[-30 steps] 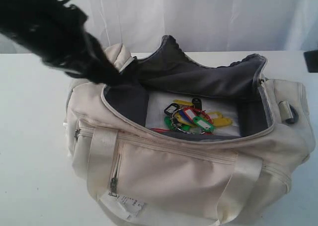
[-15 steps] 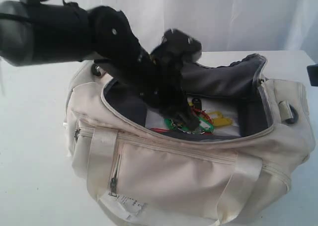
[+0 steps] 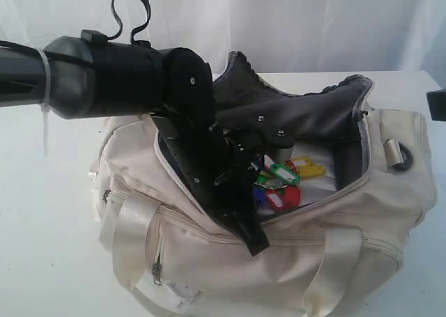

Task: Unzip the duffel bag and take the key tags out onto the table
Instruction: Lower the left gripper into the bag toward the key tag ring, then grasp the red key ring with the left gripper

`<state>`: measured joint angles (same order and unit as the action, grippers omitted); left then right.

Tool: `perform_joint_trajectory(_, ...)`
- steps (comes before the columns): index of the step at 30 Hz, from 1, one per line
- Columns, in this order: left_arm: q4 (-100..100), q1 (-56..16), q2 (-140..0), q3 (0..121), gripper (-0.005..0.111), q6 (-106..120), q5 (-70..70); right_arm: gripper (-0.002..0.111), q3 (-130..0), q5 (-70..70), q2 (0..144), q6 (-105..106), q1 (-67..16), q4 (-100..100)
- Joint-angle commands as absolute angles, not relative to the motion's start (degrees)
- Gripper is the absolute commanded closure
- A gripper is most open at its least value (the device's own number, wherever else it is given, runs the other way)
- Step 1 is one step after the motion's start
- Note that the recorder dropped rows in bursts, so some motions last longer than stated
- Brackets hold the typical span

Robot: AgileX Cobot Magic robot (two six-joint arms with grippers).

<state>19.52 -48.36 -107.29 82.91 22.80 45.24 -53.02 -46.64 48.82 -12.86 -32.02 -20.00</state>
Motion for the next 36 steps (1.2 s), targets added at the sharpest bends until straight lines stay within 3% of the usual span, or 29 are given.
perform_joint_trajectory(1, 19.2, -48.7, -107.2, 83.0, 0.107, 27.0, 45.0, 0.108, -52.9, -46.2, 48.7, -13.3, -32.0, -19.8)
perform_joint_trajectory(11, 14.5, -48.6, -106.5, 88.8, 0.107, 28.7, 31.0, 0.108, -52.8, -46.2, 48.7, -14.0, -32.0, -19.8)
perform_joint_trajectory(21, 14.8, -48.6, -112.1, 96.2, 0.105, 16.3, 32.8, 0.108, -52.8, -45.8, 48.7, -14.0, -32.0, -19.1)
perform_joint_trajectory(25, 14.7, -48.6, -115.9, 105.2, 0.091, 10.0, 39.4, 0.108, -52.8, -45.7, 48.7, -14.0, -32.0, -19.1)
perform_joint_trajectory(32, 14.5, -48.6, -122.9, 116.1, 0.046, -1.7, 44.3, 0.108, -52.8, -45.7, 48.7, -14.0, -32.0, -19.1)
perform_joint_trajectory(36, 10.1, -48.6, -125.0, 116.8, 0.043, -7.6, 45.1, 0.108, -52.8, -45.6, 48.7, -14.0, -32.0, -19.1)
